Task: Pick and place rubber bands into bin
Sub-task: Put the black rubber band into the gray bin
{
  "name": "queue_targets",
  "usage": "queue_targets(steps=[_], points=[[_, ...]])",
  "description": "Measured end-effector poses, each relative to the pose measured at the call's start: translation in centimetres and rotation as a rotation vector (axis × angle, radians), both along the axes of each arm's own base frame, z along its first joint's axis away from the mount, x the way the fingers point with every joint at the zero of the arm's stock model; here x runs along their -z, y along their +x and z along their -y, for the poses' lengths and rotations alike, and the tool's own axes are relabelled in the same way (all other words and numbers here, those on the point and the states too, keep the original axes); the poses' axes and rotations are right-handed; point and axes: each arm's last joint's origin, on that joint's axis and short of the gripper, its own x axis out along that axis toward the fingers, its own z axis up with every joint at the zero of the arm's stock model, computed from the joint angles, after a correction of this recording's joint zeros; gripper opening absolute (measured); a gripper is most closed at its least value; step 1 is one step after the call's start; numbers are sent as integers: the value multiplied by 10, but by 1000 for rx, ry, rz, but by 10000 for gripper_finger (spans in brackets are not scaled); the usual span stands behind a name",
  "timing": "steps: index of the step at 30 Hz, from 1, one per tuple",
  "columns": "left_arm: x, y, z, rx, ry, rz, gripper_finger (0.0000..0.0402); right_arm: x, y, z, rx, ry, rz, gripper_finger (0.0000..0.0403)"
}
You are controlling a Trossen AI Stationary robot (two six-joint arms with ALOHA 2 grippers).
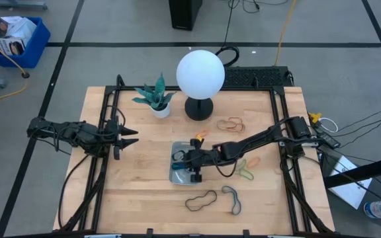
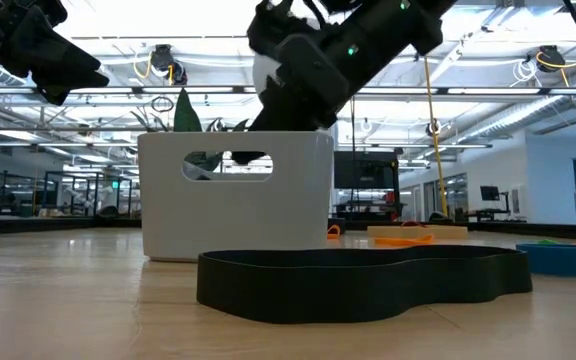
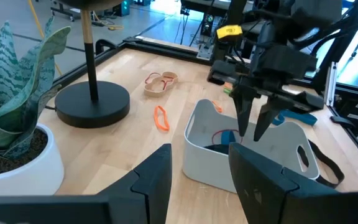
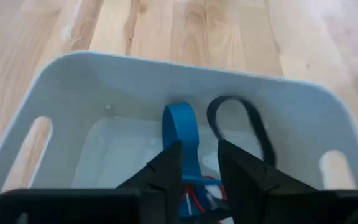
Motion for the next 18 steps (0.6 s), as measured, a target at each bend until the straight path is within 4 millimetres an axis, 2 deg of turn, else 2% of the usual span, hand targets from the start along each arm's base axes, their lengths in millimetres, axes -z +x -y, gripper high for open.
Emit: queue_targets(steps=[4, 11, 14, 18], points=[[0, 0, 0, 3, 1, -1, 166, -24, -10, 2, -54, -66, 8, 119], [0, 0, 0, 4, 1, 0, 166, -90, -43, 8, -101, -77, 107, 125], [0, 0, 0, 3, 3, 0, 166, -106, -60, 8, -144, -71, 87, 126], [0, 0, 0, 3, 1, 1, 166, -117, -77, 5, -117, -13, 51, 126]])
